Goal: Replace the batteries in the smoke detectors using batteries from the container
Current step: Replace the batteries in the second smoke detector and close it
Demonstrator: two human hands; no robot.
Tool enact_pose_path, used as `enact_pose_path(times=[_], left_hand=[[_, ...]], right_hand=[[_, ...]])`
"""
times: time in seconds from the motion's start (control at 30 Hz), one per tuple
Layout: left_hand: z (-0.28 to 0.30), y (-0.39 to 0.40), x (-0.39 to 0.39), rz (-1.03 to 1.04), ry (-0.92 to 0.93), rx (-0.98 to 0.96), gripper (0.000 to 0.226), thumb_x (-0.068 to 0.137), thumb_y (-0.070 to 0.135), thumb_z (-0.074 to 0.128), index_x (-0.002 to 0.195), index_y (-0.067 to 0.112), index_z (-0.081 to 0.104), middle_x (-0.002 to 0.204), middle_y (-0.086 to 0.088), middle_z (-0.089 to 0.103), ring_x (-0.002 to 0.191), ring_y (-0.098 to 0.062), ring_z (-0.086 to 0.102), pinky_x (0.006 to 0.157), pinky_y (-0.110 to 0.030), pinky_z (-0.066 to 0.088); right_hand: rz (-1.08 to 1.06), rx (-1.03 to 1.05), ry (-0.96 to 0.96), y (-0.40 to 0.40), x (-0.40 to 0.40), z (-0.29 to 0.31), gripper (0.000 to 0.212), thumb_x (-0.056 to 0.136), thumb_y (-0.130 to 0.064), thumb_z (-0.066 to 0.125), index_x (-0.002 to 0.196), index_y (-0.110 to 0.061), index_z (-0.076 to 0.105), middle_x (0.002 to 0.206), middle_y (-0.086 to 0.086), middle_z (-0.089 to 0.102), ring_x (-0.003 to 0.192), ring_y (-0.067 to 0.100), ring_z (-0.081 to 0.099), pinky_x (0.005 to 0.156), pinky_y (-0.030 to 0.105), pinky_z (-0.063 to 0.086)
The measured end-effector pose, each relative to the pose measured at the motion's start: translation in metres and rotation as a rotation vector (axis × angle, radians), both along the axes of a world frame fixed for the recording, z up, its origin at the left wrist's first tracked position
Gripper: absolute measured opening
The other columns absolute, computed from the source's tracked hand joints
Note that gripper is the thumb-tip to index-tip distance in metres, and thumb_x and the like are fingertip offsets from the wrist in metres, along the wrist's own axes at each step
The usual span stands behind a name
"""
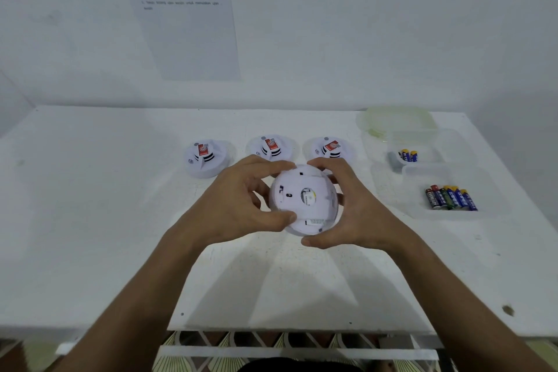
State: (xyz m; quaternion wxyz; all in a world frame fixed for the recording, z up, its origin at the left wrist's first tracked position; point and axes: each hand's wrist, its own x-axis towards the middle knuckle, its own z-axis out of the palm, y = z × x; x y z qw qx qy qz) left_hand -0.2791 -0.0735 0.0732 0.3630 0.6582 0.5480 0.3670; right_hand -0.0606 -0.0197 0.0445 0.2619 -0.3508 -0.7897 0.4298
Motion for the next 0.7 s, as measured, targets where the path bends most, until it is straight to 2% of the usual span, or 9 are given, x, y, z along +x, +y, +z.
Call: enact_pose_path(times=[0.1,0.17,0.27,0.33,0.4,0.47,0.57,0.63,0.7], left_hand=[[0.003,-0.004,0.002,-0.062,-0.218,-0.027,0.081,0.059,0.030,0.084,0.135,0.027,0.054,0.117,0.008,0.063,0.086,-0.019,0.068,0.070,-0.029,0.055],[0.003,-0.008,0.001,-0.084,-0.357,-0.030,0.079,0.063,0.022,0.083,0.136,0.024,0.053,0.120,0.001,0.064,0.091,-0.021,0.066,0.073,-0.029,0.054],[-0.002,-0.011,-0.002,0.013,-0.226,0.050,0.074,0.061,0.037,0.083,0.130,0.033,0.056,0.116,0.010,0.064,0.091,-0.013,0.060,0.071,-0.027,0.051],[-0.006,-0.013,-0.004,0.016,-0.107,0.021,0.079,0.058,0.044,0.085,0.131,0.041,0.053,0.122,0.018,0.058,0.099,-0.007,0.059,0.076,-0.027,0.051],[-0.010,-0.015,-0.003,-0.058,0.016,-0.037,0.088,0.060,0.044,0.088,0.136,0.050,0.044,0.131,0.025,0.051,0.111,-0.001,0.056,0.085,-0.024,0.050],[-0.011,-0.016,-0.001,-0.109,0.045,-0.065,0.092,0.064,0.038,0.089,0.139,0.052,0.038,0.133,0.025,0.052,0.112,-0.003,0.057,0.088,-0.025,0.051],[-0.010,-0.016,0.002,-0.101,-0.027,-0.034,0.086,0.066,0.025,0.089,0.138,0.044,0.044,0.119,0.017,0.064,0.094,-0.012,0.064,0.078,-0.026,0.054],[-0.009,-0.017,0.001,-0.083,0.001,-0.012,0.083,0.065,0.026,0.089,0.134,0.045,0.048,0.113,0.015,0.065,0.086,-0.012,0.063,0.073,-0.027,0.054],[-0.009,-0.017,-0.001,-0.082,0.077,0.024,0.080,0.063,0.034,0.089,0.131,0.048,0.048,0.111,0.015,0.064,0.087,-0.015,0.061,0.071,-0.027,0.054]], right_hand=[[0.011,0.088,-0.121,0.000,0.000,-0.002,0.105,0.057,-0.026,0.095,0.138,-0.037,0.029,0.132,-0.021,0.038,0.120,-0.004,0.041,0.089,0.005,0.042],[0.027,0.082,-0.115,0.000,0.000,-0.002,0.105,0.059,-0.026,0.091,0.140,-0.041,0.028,0.132,-0.023,0.040,0.116,-0.002,0.044,0.087,0.005,0.041],[0.057,-0.023,0.008,-0.001,-0.001,0.001,0.100,0.058,-0.013,0.084,0.139,-0.036,0.030,0.126,-0.016,0.048,0.112,0.007,0.053,0.083,0.017,0.050],[0.082,-0.103,0.120,-0.002,-0.001,0.000,0.097,0.059,0.001,0.081,0.136,-0.029,0.031,0.121,-0.012,0.051,0.110,0.007,0.057,0.082,0.024,0.055],[0.077,-0.157,0.187,-0.003,0.000,-0.001,0.097,0.058,0.005,0.082,0.136,-0.025,0.032,0.125,-0.013,0.053,0.116,0.007,0.057,0.087,0.024,0.055],[0.072,-0.200,0.226,-0.004,-0.001,-0.003,0.097,0.057,0.004,0.084,0.136,-0.023,0.035,0.129,-0.014,0.056,0.123,0.010,0.055,0.091,0.022,0.052],[0.059,-0.215,0.219,-0.005,-0.003,-0.006,0.096,0.057,0.000,0.086,0.137,-0.022,0.038,0.133,-0.013,0.056,0.127,0.013,0.054,0.095,0.023,0.051],[0.051,-0.183,0.172,-0.005,-0.002,-0.010,0.098,0.056,-0.007,0.089,0.138,-0.022,0.038,0.136,-0.010,0.052,0.129,0.012,0.051,0.097,0.023,0.050],[0.049,-0.132,0.105,-0.004,0.000,-0.012,0.104,0.053,-0.017,0.093,0.140,-0.022,0.037,0.141,-0.002,0.046,0.131,0.016,0.048,0.101,0.029,0.050]])
